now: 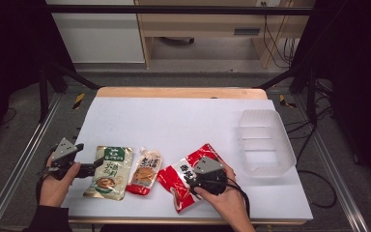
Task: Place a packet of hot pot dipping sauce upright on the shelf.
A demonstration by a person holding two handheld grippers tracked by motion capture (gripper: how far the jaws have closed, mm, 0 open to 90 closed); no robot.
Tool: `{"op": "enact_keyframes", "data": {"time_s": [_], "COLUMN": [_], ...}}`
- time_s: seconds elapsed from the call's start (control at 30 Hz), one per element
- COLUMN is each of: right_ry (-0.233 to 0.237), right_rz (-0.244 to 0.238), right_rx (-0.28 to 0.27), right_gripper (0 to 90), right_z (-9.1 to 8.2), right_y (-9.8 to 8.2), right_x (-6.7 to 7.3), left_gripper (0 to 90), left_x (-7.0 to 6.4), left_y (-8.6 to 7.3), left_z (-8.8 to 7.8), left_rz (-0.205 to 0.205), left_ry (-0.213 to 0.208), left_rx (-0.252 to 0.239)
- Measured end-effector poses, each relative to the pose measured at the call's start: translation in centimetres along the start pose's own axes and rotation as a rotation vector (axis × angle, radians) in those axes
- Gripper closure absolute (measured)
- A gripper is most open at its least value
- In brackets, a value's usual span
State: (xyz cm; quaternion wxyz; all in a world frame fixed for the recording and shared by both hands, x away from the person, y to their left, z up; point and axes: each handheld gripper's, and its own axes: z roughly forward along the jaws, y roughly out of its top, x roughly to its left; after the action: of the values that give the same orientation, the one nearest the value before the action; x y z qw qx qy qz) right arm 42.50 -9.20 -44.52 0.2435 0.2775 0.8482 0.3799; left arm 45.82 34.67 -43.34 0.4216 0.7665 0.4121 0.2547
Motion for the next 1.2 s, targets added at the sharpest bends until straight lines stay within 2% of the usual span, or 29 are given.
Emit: {"op": "enact_keyframes", "data": {"time_s": [0.1, 0.17, 0.23, 0.4, 0.5, 0.6, 0.63, 0.73, 0.8, 0.83, 0.87, 0.9, 1.03, 1.13, 1.2], "right_ry": [-0.001, 0.0, -0.001, -0.005, -0.003, -0.006, -0.006, 0.003, 0.007, 0.007, 0.008, 0.009, 0.023, 0.025, 0.027], "right_rz": [0.001, 0.002, 0.006, 0.012, 0.011, 0.019, 0.019, 0.024, 0.023, 0.023, 0.018, 0.016, 0.017, 0.014, 0.016], "right_rx": [0.004, 0.012, 0.006, 0.005, 0.005, 0.008, 0.008, 0.023, 0.032, 0.032, 0.04, 0.042, 0.051, 0.054, 0.055], "right_gripper": [23.3, 20.6, 17.9, 10.2, 9.6, 9.6, 9.6, 10.2, 10.6, 10.6, 10.8, 10.8, 11.0, 11.1, 11.0], "right_z": [0.0, 0.0, -0.2, -0.9, -1.0, -0.9, -0.9, -0.4, -0.2, -0.2, 0.0, 0.1, 0.3, 0.4, 0.4], "right_y": [-0.1, -0.1, 0.0, -0.5, -0.6, -0.8, -0.8, -1.0, -1.0, -1.0, -0.9, -0.9, -1.0, -1.0, -1.0], "right_x": [0.0, 0.2, 0.2, 0.5, 0.5, 0.2, 0.2, 0.4, 0.5, 0.5, 0.6, 0.7, 0.9, 1.0, 1.0], "left_gripper": [3.8, 3.8, 4.0, 5.7, 6.5, 8.9, 9.4, 9.8, 12.1, 13.0, 13.2, 13.2, 13.4, 13.5, 13.6], "left_x": [0.0, 0.0, 0.1, 0.7, 1.2, 2.3, 2.3, 3.5, 4.1, 4.1, 4.0, 3.9, 3.5, 3.4, 3.4], "left_y": [0.1, 0.3, 0.6, 1.6, 2.2, 2.7, 2.7, 2.3, 1.5, 1.5, 1.1, 1.0, 0.9, 0.5, 0.4], "left_z": [0.2, 0.3, 0.3, 0.6, 0.9, 1.7, 1.7, 2.7, 3.6, 3.6, 4.1, 4.3, 5.0, 5.9, 6.2], "left_rz": [0.018, 0.045, 0.084, 0.1, 0.1, 0.095, 0.095, 0.08, 0.077, 0.077, 0.094, 0.098, 0.106, 0.108, 0.114], "left_ry": [-0.003, -0.026, -0.026, -0.041, -0.044, -0.056, -0.056, -0.059, -0.077, -0.077, -0.099, -0.105, -0.122, -0.155, -0.154], "left_rx": [0.027, 0.053, 0.063, 0.061, 0.054, 0.059, 0.059, 0.089, 0.128, 0.128, 0.165, 0.178, 0.209, 0.246, 0.258]}}
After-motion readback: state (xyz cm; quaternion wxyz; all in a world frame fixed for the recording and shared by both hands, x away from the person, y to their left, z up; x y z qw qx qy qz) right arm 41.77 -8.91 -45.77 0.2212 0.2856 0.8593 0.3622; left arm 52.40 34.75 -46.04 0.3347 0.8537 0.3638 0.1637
